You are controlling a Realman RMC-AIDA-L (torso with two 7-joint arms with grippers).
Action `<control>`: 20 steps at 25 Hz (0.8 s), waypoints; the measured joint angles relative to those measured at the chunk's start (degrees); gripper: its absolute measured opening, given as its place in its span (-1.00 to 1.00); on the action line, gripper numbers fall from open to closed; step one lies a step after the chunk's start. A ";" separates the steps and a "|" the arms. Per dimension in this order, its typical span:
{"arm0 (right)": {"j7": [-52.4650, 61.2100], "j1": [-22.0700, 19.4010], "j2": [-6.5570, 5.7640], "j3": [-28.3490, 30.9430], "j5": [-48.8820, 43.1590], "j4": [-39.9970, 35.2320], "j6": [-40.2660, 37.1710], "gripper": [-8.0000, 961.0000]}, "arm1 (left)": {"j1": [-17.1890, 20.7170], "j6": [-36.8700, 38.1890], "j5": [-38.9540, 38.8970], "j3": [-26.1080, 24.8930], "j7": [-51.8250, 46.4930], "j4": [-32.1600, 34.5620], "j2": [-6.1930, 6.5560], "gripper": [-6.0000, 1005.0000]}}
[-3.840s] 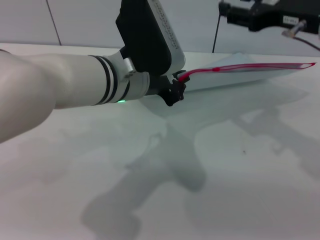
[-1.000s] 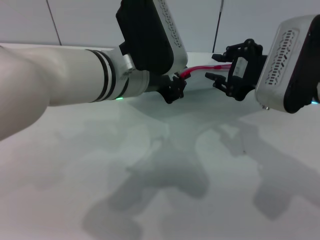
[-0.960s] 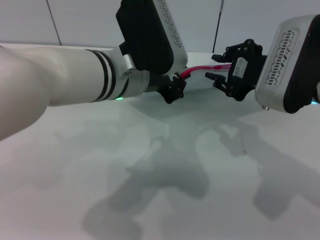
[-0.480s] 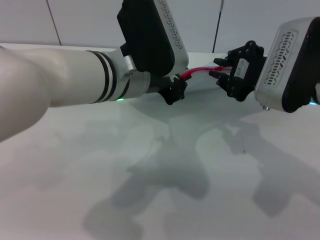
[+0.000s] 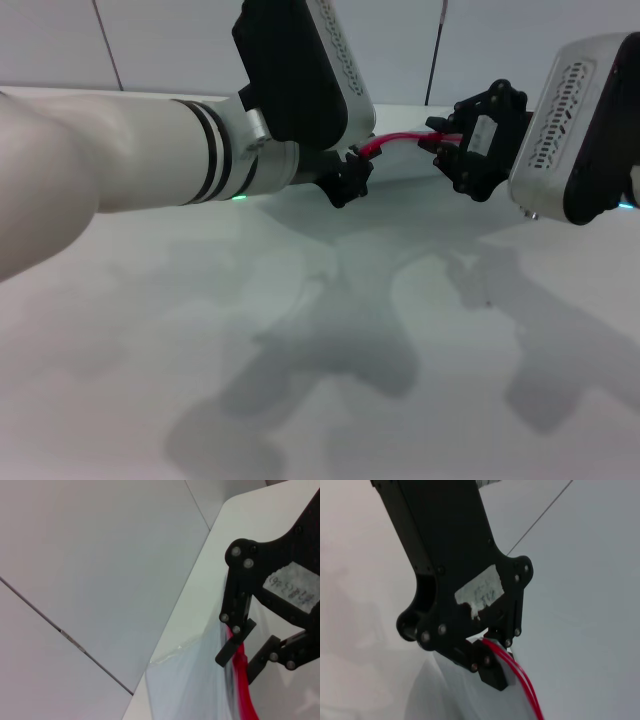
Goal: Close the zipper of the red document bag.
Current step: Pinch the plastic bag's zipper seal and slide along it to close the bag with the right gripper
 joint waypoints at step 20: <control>0.00 0.51 0.00 -0.30 0.00 0.02 -0.18 -0.72 | -0.09 -0.04 0.00 -0.02 0.00 0.18 0.00 -0.89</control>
